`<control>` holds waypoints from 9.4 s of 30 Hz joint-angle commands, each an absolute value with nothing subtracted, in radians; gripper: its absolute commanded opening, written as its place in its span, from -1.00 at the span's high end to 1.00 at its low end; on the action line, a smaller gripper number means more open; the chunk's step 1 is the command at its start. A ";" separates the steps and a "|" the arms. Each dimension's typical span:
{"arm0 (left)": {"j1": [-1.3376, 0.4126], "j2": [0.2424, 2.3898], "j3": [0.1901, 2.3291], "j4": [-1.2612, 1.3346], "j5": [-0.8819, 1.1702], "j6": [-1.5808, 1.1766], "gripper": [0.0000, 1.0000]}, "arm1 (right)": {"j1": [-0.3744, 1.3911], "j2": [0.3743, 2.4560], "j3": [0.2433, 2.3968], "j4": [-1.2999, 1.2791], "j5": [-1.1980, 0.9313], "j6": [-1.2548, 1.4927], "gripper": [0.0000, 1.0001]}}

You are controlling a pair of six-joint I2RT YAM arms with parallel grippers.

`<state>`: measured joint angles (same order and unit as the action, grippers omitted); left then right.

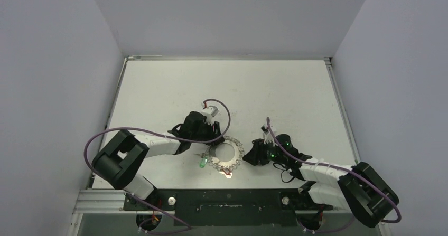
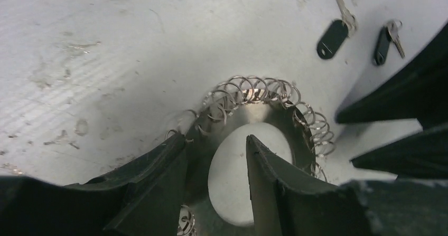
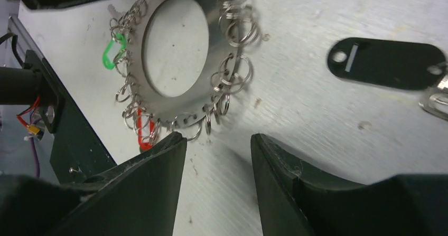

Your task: Put the keys on the keyring

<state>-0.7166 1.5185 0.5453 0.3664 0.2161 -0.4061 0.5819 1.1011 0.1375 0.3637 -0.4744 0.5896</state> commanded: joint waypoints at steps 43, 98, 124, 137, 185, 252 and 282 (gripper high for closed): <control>-0.649 1.186 0.379 0.118 0.041 -0.488 0.25 | 0.733 1.429 0.334 0.633 -0.509 0.553 0.09; -0.916 1.647 0.483 0.804 0.577 0.238 0.49 | 0.648 0.828 0.432 -0.008 -0.377 -0.273 0.22; -0.917 1.256 0.320 0.304 0.085 -0.065 1.00 | 0.641 0.999 0.512 0.057 -0.457 -0.193 0.29; -0.879 1.169 0.352 0.187 -0.132 -0.216 1.00 | 0.703 1.228 0.533 0.263 -0.458 0.097 0.29; -0.552 0.940 0.315 0.216 0.282 -0.354 -0.05 | 0.973 1.314 0.749 -0.303 -0.379 -0.691 0.20; -0.569 0.844 0.183 0.377 0.266 -0.385 -0.03 | 0.921 1.443 0.712 0.235 -0.396 -0.447 0.55; -0.577 0.805 0.169 0.354 0.255 -0.387 -0.03 | 1.039 1.660 0.933 -0.157 -0.269 -0.716 0.97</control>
<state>-0.5701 0.8318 0.1741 0.3180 0.2649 -0.3855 1.0416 1.6459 0.8558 -0.1509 -0.3225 -0.7467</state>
